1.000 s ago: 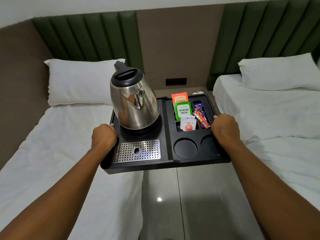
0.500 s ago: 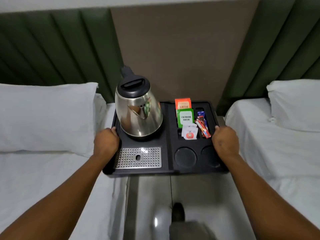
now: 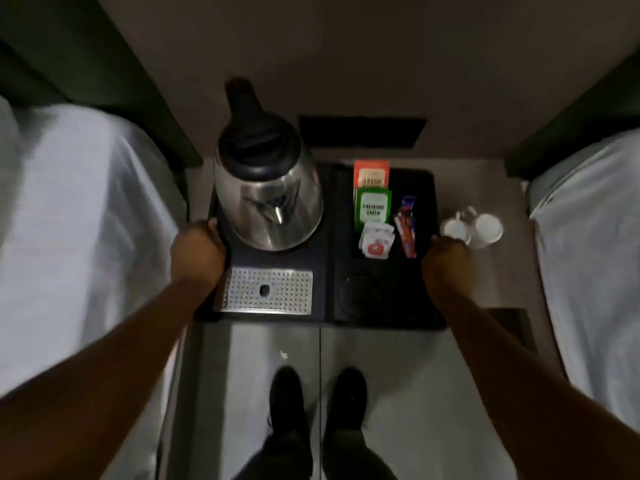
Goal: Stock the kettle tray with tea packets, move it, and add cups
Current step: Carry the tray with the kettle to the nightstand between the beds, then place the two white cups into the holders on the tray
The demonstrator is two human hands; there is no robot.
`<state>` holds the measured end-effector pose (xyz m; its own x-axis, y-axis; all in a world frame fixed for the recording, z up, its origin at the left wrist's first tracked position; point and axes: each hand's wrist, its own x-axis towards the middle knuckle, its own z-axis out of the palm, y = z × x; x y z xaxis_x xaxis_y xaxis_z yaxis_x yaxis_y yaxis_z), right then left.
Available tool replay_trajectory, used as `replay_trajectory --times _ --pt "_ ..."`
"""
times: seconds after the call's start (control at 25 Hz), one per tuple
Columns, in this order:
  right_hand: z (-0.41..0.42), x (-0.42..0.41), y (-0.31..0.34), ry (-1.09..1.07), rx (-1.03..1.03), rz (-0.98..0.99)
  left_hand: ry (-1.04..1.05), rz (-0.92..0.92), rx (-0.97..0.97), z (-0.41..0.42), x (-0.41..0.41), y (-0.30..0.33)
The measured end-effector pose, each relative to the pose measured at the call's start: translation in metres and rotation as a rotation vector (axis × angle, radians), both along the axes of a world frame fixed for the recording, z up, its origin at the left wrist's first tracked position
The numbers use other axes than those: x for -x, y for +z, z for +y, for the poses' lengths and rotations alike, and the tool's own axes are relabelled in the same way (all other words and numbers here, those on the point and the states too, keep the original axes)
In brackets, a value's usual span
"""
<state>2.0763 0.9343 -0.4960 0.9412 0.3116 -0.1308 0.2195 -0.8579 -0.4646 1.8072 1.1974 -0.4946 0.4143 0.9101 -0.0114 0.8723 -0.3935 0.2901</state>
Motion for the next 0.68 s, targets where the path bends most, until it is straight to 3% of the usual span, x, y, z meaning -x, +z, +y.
replay_trajectory --times 0.24,0.48,0.68 --pt "0.027 -0.012 -0.090 -0.057 0.076 0.014 0.039 -0.001 -0.005 0.033 -0.012 -0.091" --pt "0.046 -0.029 -0.109 -0.022 0.111 -0.067 0.089 -0.022 0.049 0.037 -0.019 -0.107" --pt "0.039 -0.036 -0.086 0.044 0.057 0.032 0.101 -0.020 0.055 0.028 -0.016 -0.098"
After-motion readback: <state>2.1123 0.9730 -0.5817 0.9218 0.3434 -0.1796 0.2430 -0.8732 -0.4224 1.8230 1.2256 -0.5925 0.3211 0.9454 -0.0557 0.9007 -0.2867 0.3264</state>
